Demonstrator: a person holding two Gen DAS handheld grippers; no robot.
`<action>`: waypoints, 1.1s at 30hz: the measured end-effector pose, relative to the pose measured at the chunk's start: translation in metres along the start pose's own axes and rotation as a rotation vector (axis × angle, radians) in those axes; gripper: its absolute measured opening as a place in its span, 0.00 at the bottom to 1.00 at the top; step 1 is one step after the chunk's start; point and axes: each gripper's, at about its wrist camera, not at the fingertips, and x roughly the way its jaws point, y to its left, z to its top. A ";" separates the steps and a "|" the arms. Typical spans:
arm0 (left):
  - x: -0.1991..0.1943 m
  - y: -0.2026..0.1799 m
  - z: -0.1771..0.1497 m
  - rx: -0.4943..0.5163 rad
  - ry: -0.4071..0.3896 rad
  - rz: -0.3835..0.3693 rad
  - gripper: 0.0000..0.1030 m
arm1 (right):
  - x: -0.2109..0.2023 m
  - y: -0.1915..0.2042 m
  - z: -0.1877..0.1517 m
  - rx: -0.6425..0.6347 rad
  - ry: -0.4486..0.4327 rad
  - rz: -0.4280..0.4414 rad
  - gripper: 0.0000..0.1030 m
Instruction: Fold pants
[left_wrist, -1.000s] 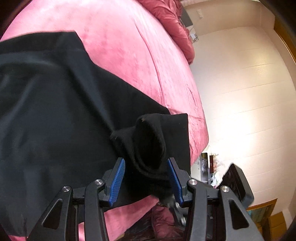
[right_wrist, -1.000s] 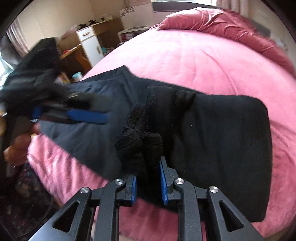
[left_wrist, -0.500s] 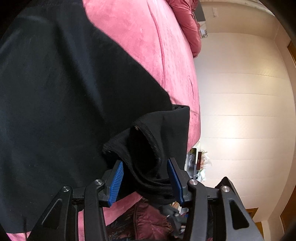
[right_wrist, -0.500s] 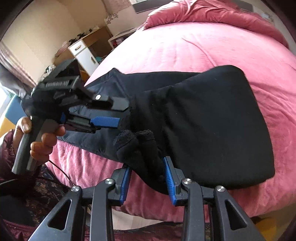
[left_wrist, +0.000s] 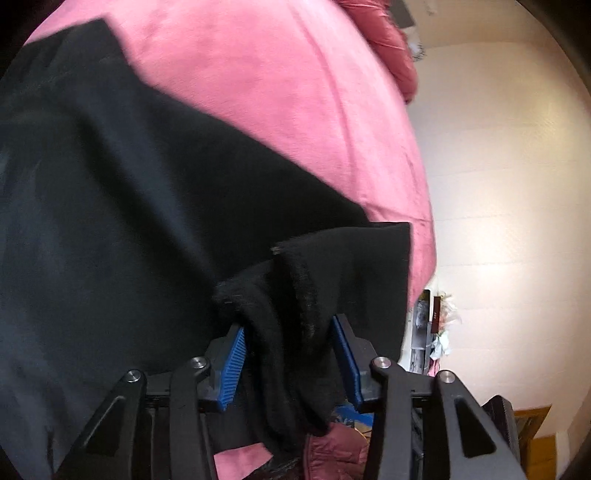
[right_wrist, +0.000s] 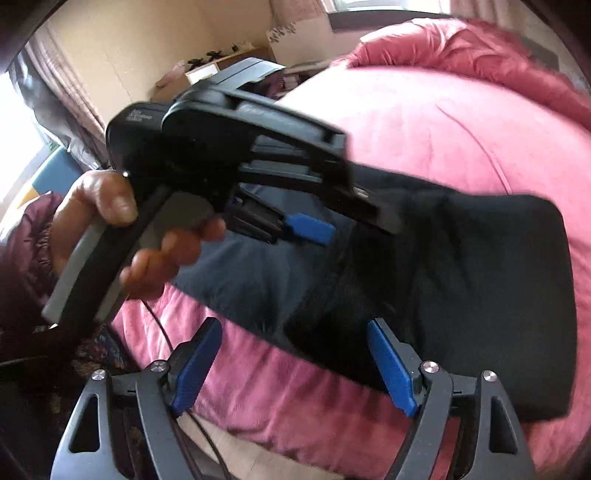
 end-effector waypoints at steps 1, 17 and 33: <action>0.000 0.006 -0.003 -0.021 0.004 -0.013 0.44 | -0.005 -0.006 -0.002 0.027 -0.002 0.003 0.79; -0.050 -0.004 -0.003 0.137 -0.102 -0.011 0.12 | -0.085 -0.131 -0.080 0.453 -0.029 -0.427 0.65; -0.069 0.028 0.014 0.145 -0.139 0.144 0.11 | -0.043 -0.119 -0.056 0.400 -0.008 -0.411 0.43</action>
